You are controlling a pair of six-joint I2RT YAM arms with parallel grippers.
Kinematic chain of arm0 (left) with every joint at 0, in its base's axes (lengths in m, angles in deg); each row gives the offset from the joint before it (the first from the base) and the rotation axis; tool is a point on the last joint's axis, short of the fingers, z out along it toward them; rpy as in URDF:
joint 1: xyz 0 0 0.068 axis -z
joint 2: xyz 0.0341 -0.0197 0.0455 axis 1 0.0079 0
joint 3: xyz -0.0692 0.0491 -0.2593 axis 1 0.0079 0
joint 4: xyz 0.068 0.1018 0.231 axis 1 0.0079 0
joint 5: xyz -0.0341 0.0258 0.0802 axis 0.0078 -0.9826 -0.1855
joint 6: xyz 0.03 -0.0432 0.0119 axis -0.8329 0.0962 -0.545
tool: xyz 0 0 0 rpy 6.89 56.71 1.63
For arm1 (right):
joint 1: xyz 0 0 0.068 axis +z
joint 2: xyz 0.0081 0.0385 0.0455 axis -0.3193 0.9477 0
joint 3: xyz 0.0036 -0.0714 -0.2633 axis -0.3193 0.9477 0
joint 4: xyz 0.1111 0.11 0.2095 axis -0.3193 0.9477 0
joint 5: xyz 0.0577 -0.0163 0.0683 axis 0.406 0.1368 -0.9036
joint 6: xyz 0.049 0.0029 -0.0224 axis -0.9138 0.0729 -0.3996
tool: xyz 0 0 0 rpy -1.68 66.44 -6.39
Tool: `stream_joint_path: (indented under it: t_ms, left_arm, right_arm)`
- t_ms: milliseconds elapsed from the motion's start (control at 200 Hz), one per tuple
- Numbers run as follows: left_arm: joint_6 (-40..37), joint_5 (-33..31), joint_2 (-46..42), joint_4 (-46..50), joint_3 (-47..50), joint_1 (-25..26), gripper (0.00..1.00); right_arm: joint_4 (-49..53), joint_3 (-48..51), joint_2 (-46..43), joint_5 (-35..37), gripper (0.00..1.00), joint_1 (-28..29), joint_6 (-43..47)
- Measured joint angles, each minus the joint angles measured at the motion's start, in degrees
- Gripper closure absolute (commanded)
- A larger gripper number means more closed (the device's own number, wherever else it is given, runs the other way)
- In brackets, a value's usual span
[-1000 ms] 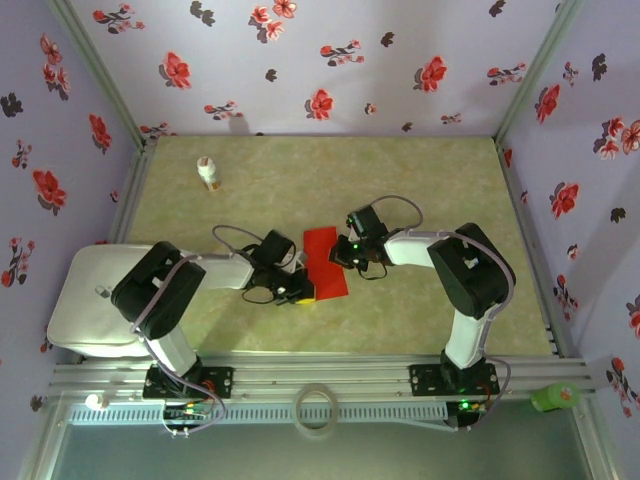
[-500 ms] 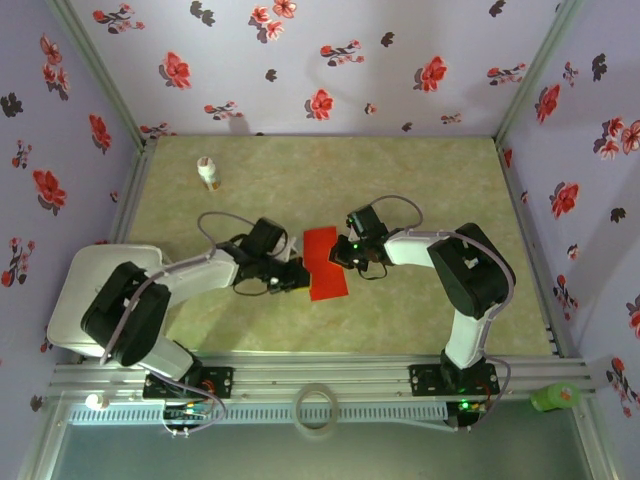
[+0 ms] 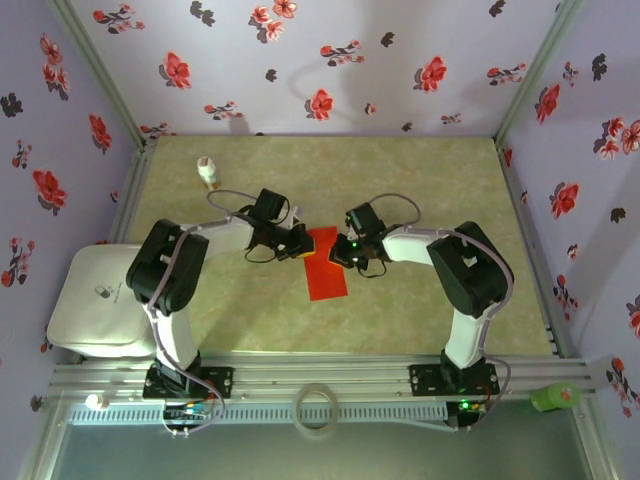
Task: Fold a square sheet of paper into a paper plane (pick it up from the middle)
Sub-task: First fold the square sheet of paper in half at the center of the table.
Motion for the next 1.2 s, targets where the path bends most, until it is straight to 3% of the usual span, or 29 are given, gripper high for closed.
stream_joint_path:
  t_ms: [515, 830, 1200]
  left_arm:
    - [-3.5, 0.5, 5.1, -4.7, 0.8, -2.6, 1.0]
    - [-4.7, -0.2, 4.9, 2.5, -5.4, -2.8, 0.98]
    - [-5.9, 1.0, 10.3, 1.9, -8.6, -4.2, 0.99]
  right_arm:
    - [-0.6, 0.4, 0.0, 0.0, 1.0, 0.0, 0.0]
    - [-0.6, 0.4, 0.0, 0.0, 1.0, 0.0, 0.0]
    - [-0.7, 0.4, 0.0, 0.1, 1.0, 0.0, 0.0]
